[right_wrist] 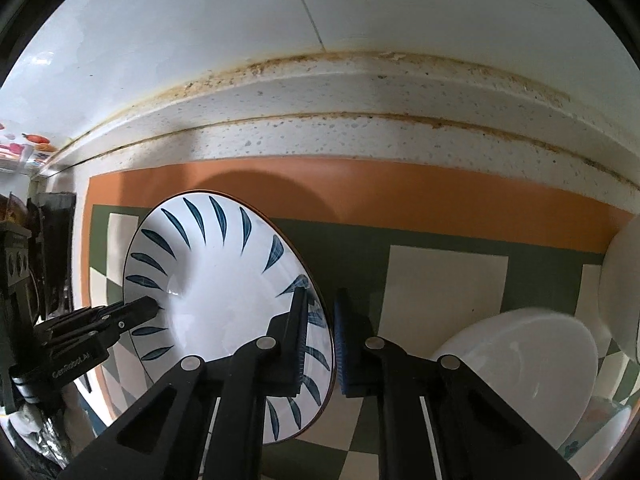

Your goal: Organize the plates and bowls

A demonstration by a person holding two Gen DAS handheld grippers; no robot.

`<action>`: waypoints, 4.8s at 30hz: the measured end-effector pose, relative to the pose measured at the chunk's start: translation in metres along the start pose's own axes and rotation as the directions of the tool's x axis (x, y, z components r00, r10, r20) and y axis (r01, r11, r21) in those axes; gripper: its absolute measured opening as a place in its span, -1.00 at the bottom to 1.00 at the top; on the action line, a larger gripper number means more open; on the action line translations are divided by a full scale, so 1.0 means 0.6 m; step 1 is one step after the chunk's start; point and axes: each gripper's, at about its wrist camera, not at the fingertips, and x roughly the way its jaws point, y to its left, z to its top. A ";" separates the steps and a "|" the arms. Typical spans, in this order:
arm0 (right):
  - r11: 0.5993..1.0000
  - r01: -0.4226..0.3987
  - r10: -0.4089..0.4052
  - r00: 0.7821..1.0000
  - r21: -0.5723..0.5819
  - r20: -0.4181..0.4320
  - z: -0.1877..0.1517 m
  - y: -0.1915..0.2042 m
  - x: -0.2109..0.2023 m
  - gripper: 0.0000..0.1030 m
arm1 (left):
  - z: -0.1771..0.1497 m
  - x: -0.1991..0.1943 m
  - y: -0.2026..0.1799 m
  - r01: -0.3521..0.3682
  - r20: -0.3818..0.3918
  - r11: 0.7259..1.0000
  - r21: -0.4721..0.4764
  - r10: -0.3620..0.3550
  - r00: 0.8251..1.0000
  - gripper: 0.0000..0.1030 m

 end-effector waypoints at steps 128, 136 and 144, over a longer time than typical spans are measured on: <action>0.986 0.147 -0.166 0.928 0.081 0.334 -0.706 0.135 -0.364 0.73 | -0.556 -0.303 -0.160 -0.207 0.307 0.955 0.213 0.136 0.942 0.82; 0.985 0.142 -0.167 0.915 0.096 0.366 -0.767 0.164 -0.409 0.77 | -0.597 -0.337 -0.160 -0.197 0.313 0.951 0.238 0.117 0.942 0.85; 0.990 0.081 -0.117 0.924 0.113 0.363 -0.767 0.140 -0.409 0.80 | -0.596 -0.339 -0.179 -0.202 0.321 0.951 0.232 0.121 0.939 0.85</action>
